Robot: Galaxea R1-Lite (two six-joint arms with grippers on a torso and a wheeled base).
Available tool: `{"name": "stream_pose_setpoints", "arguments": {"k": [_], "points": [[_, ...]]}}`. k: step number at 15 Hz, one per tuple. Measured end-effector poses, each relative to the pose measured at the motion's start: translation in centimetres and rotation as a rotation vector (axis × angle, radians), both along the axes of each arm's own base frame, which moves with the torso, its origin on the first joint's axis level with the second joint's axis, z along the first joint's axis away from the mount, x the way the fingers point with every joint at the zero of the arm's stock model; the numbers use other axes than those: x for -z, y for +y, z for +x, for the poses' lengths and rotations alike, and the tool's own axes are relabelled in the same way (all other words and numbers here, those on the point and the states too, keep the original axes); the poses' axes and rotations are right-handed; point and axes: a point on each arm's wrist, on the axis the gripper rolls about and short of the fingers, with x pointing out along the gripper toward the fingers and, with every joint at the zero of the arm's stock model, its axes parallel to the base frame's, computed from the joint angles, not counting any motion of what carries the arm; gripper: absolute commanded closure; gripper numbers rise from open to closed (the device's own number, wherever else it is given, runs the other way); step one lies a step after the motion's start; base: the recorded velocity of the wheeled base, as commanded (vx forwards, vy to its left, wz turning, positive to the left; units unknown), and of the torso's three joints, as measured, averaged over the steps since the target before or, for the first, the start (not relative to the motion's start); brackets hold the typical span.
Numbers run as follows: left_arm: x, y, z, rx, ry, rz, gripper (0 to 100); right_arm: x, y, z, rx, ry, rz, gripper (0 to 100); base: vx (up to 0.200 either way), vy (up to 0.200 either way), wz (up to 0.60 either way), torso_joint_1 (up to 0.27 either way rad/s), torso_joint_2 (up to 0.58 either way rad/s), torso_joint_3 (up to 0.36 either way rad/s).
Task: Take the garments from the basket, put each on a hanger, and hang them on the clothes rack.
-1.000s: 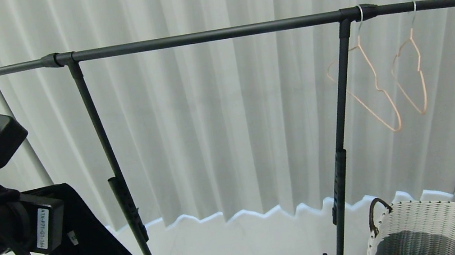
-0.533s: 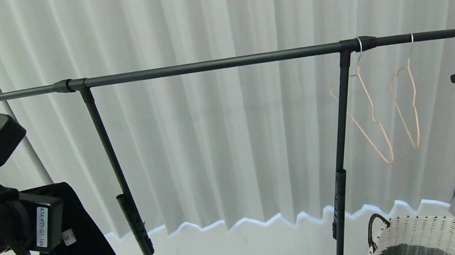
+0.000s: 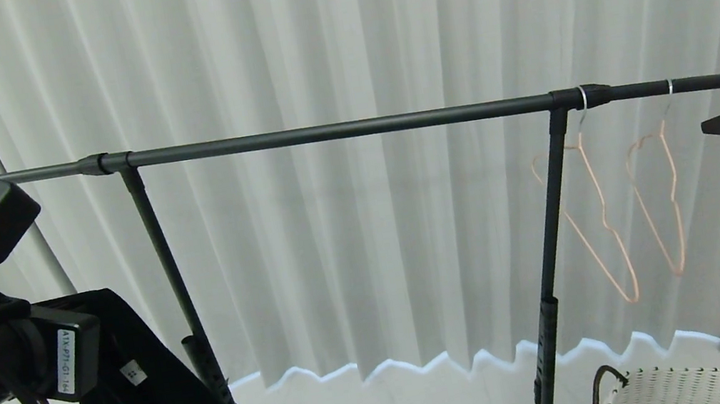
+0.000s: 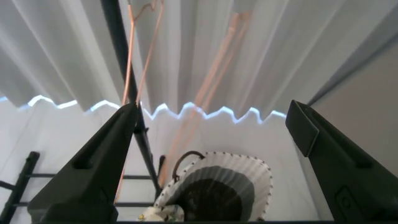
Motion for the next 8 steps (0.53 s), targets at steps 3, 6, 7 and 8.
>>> {"name": "stream_pose_setpoints", "arguments": {"k": [3, 6, 7, 8], "points": [[-0.2, 0.1, -0.3, 0.000, -0.012, -0.006, 100, 1.1, -0.1, 1.4, 0.026, 0.050, 0.014, 0, 0.000, 0.000, 0.00, 0.000, 0.00, 0.000], [-0.5, 0.4, -0.7, -0.003, -0.031, -0.016, 100, 3.2, 0.0, 3.8, 0.158, 0.121, 0.025, 0, 0.000, 0.000, 0.00, 0.000, 0.00, 0.000], [-0.5, 0.5, -0.9, -0.003, -0.035, -0.018, 100, 4.0, 0.2, 4.8, 0.206, 0.137, 0.047, 0, 0.000, 0.000, 0.00, 0.000, 0.00, 0.000], [-0.6, 0.5, -1.1, -0.004, -0.039, -0.020, 100, 4.8, 0.5, 5.9, 0.259, 0.146, 0.087, 0, 0.000, 0.000, 0.00, 0.000, 0.00, 0.000]]}}
